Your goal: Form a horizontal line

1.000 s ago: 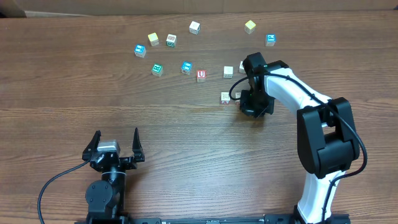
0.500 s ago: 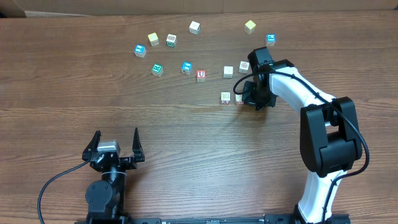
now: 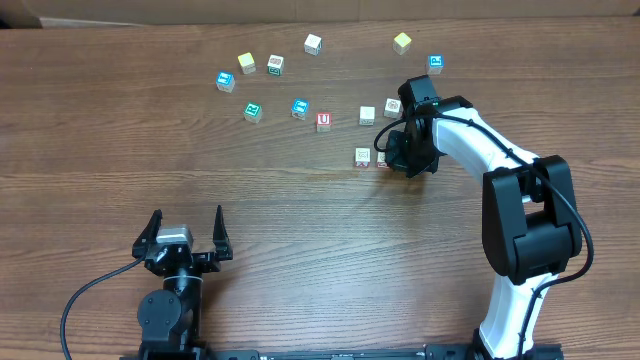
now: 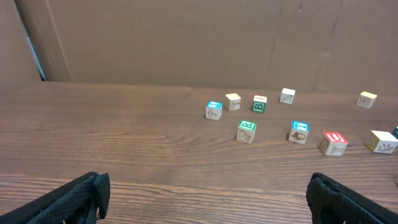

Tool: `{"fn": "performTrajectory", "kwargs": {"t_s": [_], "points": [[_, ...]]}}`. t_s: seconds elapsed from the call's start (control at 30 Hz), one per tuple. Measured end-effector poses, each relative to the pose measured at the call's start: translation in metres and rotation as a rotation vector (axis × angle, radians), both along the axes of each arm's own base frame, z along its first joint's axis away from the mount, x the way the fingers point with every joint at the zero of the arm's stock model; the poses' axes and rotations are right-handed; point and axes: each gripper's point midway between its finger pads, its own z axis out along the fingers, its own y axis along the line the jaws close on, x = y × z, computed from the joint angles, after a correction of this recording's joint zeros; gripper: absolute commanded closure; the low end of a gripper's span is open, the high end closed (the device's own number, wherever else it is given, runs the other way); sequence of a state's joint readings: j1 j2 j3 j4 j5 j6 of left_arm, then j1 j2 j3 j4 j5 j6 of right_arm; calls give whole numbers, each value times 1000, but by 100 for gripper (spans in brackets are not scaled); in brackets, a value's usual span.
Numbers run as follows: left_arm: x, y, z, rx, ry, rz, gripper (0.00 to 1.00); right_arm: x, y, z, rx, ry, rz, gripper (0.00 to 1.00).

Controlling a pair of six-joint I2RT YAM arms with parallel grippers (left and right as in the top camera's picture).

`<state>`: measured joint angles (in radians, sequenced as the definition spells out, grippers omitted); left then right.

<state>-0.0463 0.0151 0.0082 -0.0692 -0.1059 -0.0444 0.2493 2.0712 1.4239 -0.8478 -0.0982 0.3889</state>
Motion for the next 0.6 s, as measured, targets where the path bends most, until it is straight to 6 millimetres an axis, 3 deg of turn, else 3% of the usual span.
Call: {"fn": "performTrajectory", "kwargs": {"t_s": [0.6], "points": [[0,0,0,0,0,0,0,16,-2,2,-25,-77,43,86]]}}
